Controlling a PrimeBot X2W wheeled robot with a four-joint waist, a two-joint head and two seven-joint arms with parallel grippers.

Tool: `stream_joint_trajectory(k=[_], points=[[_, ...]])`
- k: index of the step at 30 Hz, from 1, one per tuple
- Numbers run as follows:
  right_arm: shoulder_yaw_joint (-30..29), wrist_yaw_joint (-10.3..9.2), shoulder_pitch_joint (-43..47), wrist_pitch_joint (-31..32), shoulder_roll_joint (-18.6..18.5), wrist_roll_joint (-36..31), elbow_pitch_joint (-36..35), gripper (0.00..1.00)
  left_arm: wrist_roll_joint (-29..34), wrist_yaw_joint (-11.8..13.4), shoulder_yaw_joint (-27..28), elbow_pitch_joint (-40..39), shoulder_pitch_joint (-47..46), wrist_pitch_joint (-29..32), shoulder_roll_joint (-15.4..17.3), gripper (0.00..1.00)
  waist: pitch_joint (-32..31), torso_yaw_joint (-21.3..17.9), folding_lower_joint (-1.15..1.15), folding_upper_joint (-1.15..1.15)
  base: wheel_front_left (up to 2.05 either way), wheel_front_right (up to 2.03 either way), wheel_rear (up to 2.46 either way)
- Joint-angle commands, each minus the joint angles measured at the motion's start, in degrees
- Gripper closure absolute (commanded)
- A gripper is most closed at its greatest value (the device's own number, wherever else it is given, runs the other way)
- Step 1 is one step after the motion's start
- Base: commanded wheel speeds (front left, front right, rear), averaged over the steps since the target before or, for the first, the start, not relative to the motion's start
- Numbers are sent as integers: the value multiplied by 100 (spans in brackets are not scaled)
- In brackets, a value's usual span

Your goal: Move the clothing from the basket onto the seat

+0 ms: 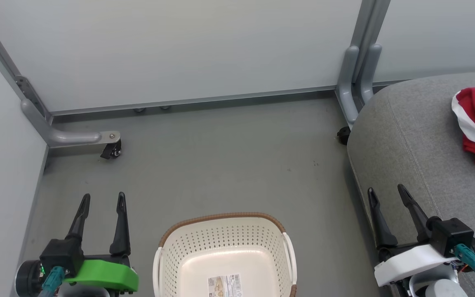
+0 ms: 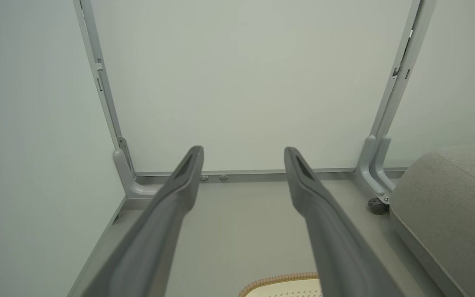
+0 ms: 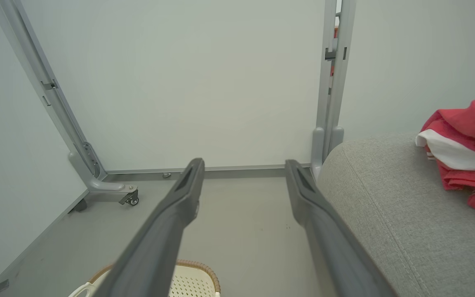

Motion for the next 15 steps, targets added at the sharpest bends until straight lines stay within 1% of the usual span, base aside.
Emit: stream_joint_trajectory(k=[1,2,3,6,15], points=[[-14,-9,11,-1,-23,-18,-14,0,55,-29,35,-6,-66,-18,-24,0,7,-5,0,53,0,0,0],[-17,-9,3,-1,-23,-18,-9,0,62,-33,43,-14,-73,-18,-28,0,12,-7,0,53,0,0,0],[-3,0,1,0,4,4,20,100,1,2,23,14,-3,3,-13,100,11,-7,0,0,0,0,0],[11,0,42,8,33,57,152,100,-59,3,34,180,20,56,-23,100,12,-10,0,0,0,0,0],[-40,-1,-20,241,-2,1069,189,100,-1044,-14,148,219,-69,337,-33,100,10,-39,0,4,0,0,0]])
